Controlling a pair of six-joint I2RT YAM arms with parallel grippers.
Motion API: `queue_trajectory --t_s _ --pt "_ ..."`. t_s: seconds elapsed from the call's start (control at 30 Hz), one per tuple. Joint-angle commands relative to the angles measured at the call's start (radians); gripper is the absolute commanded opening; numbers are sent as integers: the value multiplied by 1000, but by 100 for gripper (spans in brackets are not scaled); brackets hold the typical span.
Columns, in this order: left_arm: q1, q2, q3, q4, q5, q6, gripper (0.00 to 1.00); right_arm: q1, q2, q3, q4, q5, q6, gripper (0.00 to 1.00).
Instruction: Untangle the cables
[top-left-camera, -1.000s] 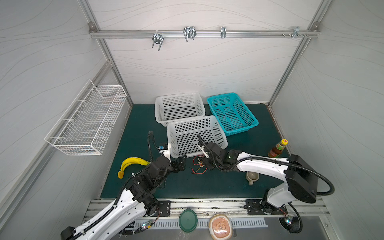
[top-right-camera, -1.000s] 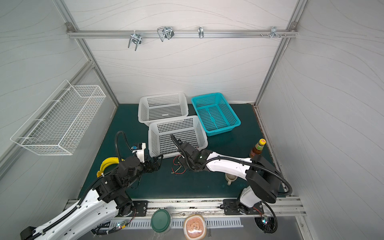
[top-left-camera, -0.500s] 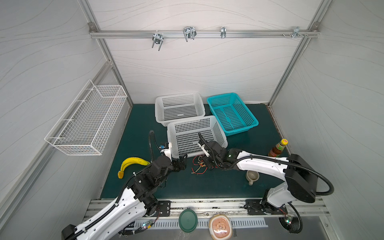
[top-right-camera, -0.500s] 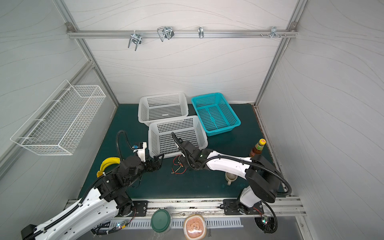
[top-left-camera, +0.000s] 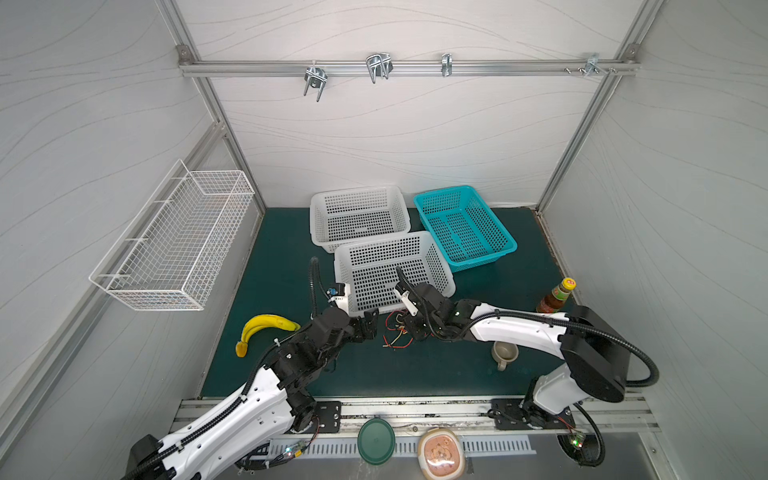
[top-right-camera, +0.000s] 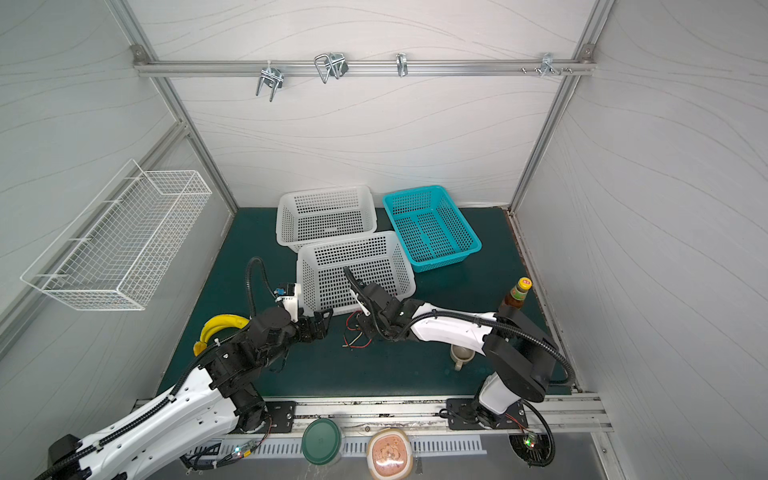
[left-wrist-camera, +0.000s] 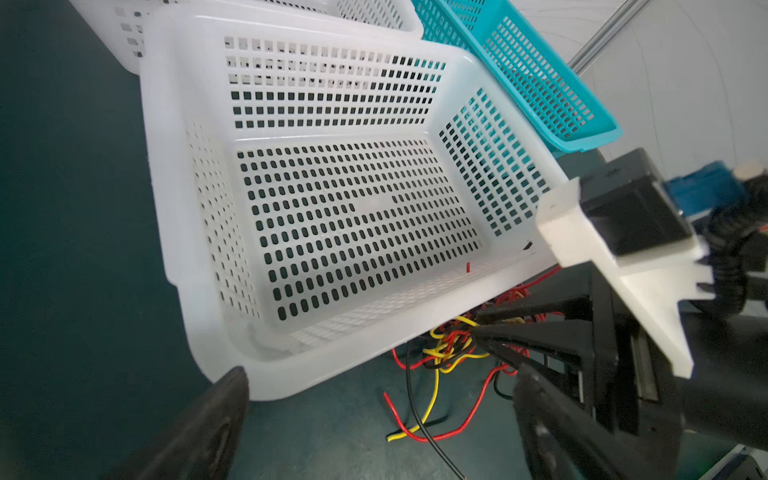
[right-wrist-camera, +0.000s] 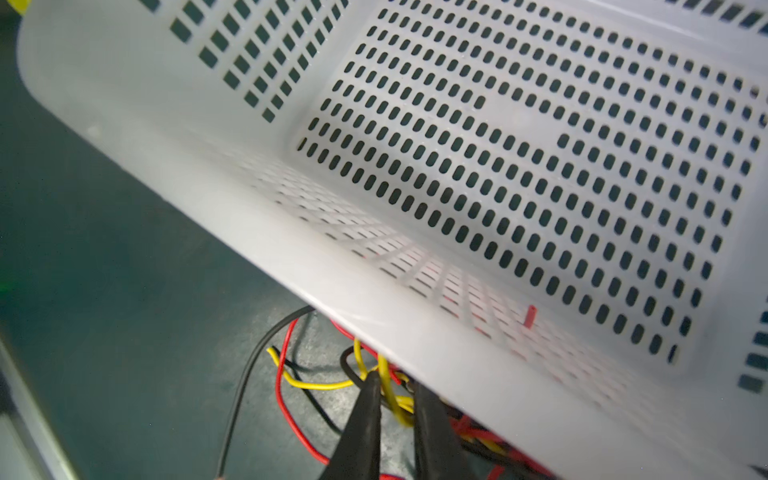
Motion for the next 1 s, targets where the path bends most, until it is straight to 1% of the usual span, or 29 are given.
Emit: queue_trajectory --t_s 0.0,0.03,0.07,0.23,0.33,0.47,0.6,0.67,0.8,0.97 --pt "-2 21 60 61 18 8 100 -5 -24 -13 11 -1 7 9" --pt "-2 30 64 65 22 8 100 -6 -42 -20 5 6 8 3" --pt "-2 37 68 68 26 9 100 -5 -65 -29 0 15 7 0" --pt "-3 80 89 80 56 23 100 -9 -208 -48 -74 50 -18 0" --pt "-3 102 104 87 63 39 100 -19 -311 -50 -155 73 -30 0" --pt "-2 127 121 113 77 69 100 -36 -452 -44 -288 165 -28 0" --pt "-3 155 138 138 81 96 99 -85 -559 -53 -376 237 -21 0" --pt "-3 170 145 154 87 105 99 -124 -584 -66 -406 264 -6 0" --pt "-2 203 158 184 96 116 99 -213 -612 -87 -432 272 29 0" --pt "-2 246 174 212 112 132 99 -307 -603 -133 -380 235 37 0"
